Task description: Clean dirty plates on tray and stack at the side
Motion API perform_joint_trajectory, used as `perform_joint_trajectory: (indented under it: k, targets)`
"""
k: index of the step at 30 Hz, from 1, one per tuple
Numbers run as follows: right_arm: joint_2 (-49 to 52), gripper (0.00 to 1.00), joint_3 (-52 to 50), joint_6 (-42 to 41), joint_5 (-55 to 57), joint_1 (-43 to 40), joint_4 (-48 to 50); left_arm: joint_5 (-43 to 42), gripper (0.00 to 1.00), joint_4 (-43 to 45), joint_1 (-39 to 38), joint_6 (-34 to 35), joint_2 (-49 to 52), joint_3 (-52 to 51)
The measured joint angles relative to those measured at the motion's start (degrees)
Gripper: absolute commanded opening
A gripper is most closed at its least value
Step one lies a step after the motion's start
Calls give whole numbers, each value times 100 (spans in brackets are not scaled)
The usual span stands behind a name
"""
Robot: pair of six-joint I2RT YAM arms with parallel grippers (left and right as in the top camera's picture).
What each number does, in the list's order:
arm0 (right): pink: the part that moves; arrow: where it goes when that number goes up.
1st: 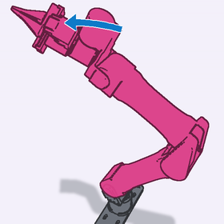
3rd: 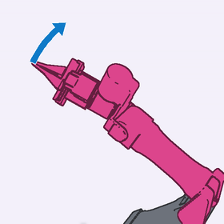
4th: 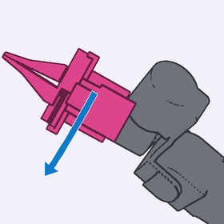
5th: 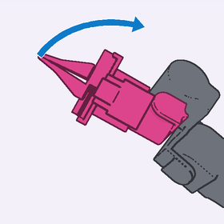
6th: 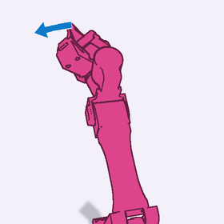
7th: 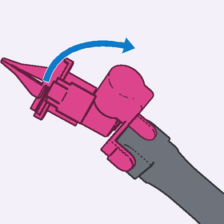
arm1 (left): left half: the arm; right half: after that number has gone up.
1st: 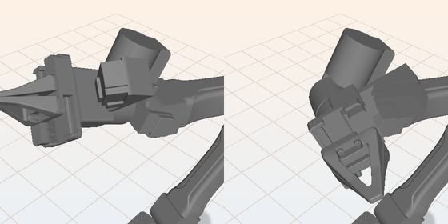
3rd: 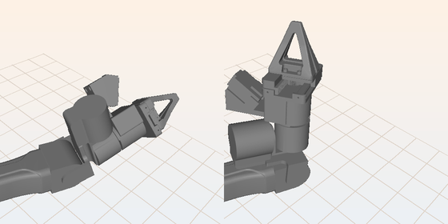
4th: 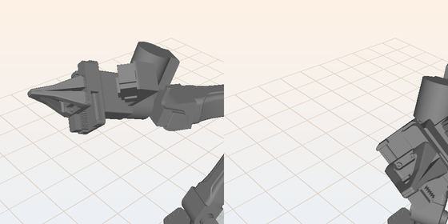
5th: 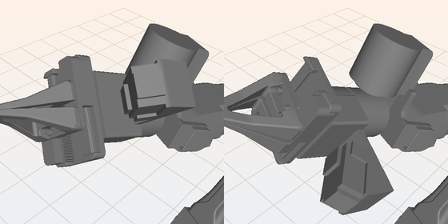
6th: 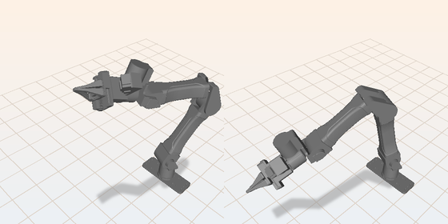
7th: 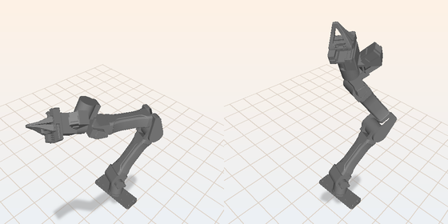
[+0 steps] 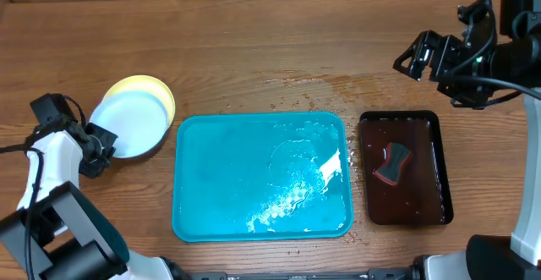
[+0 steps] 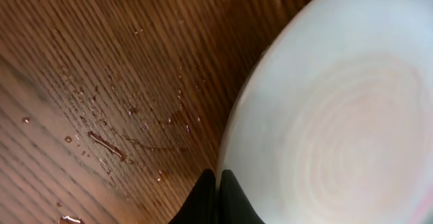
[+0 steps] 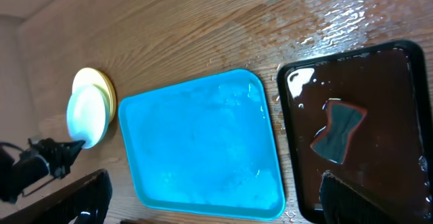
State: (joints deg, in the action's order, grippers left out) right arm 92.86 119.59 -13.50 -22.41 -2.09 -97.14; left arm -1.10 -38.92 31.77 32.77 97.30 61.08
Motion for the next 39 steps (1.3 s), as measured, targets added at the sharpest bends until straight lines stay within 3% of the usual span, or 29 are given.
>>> perform_joint_trajectory:
  k: [8,11,16,20,27,33,39]
  targets:
    - [0,100,0,0,17,111,2,-103,4,20,0,15,136,411]
    - [0,100,0,2,17,109,0,-107,11,15,-2,17,136,627]
    - [0,100,0,2,17,109,0,-122,6,15,-59,17,136,822]
    - [0,100,0,-2,15,111,2,-125,15,0,-232,17,136,824]
    - [0,100,0,2,17,111,2,-240,45,131,-599,-59,136,824]
    - [0,100,0,90,306,111,39,-538,69,-61,-946,-614,140,931]
    - [0,100,0,404,767,111,450,-627,73,-702,-1370,-1252,142,1617]
